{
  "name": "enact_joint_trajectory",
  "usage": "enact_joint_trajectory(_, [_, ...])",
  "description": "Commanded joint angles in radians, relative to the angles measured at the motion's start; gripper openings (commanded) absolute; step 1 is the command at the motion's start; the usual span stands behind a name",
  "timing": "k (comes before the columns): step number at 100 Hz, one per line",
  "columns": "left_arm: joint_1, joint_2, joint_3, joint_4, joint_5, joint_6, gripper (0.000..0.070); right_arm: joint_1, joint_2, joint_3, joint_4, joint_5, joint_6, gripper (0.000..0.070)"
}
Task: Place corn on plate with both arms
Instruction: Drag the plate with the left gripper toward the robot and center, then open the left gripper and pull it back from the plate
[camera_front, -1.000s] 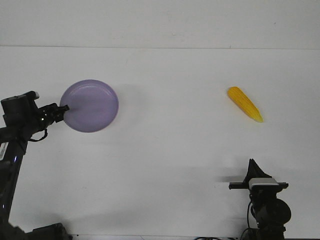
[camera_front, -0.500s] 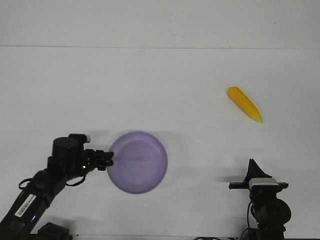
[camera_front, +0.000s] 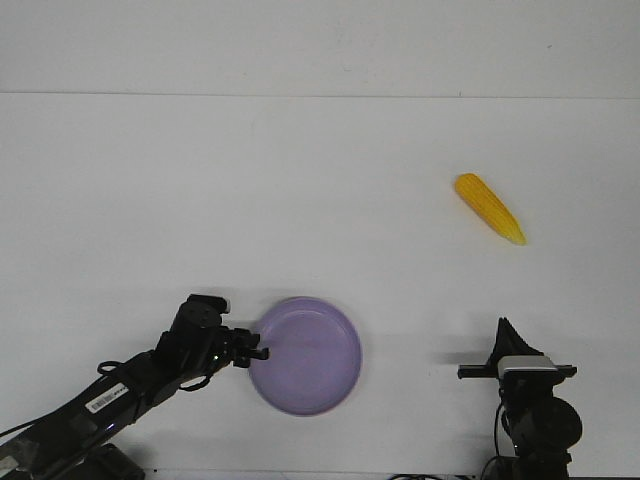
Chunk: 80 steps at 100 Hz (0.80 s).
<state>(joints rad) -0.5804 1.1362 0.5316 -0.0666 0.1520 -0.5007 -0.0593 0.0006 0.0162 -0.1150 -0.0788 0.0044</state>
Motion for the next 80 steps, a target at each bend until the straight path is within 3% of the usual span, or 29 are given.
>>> enact_joint_trajectory(1, [-0.01,0.013,0.01,0.011,-0.003,-0.009,0.002,0.0,0.0,-0.004,0.01,0.0,0.01,0.0019])
enact_joint_trajectory(7, [-0.011,0.014,0.01,0.013,-0.003,-0.009,0.0102,0.0,0.0,-0.004,0.01,0.0,0.01,0.0019])
enact_joint_trajectory(16, [-0.011,0.014,0.01,0.013,-0.003,-0.009,0.0408,0.0,0.0,-0.004,0.01,0.0,0.01,0.0019])
enact_joint_trajectory(21, [-0.011,0.014,0.01,0.012,-0.003,-0.008,0.0508,0.0,0.0,-0.004,0.01,0.0,0.01,0.0019])
enact_joint_trajectory(53, [-0.003,-0.132,0.042,-0.005,-0.002,0.074,0.0509,0.0,0.0,-0.003,0.018,-0.002,0.016,0.0019])
enact_joint_trajectory(72, [-0.002,-0.425,0.047,-0.028,-0.023,0.116,0.0498,0.001,0.0,-0.003,0.002,-0.06,0.254,0.0019])
enact_joint_trajectory(80, [-0.002,-0.54,0.047,-0.072,-0.056,0.127,0.0498,0.001,0.0,-0.003,0.036,-0.067,0.305,0.0019])
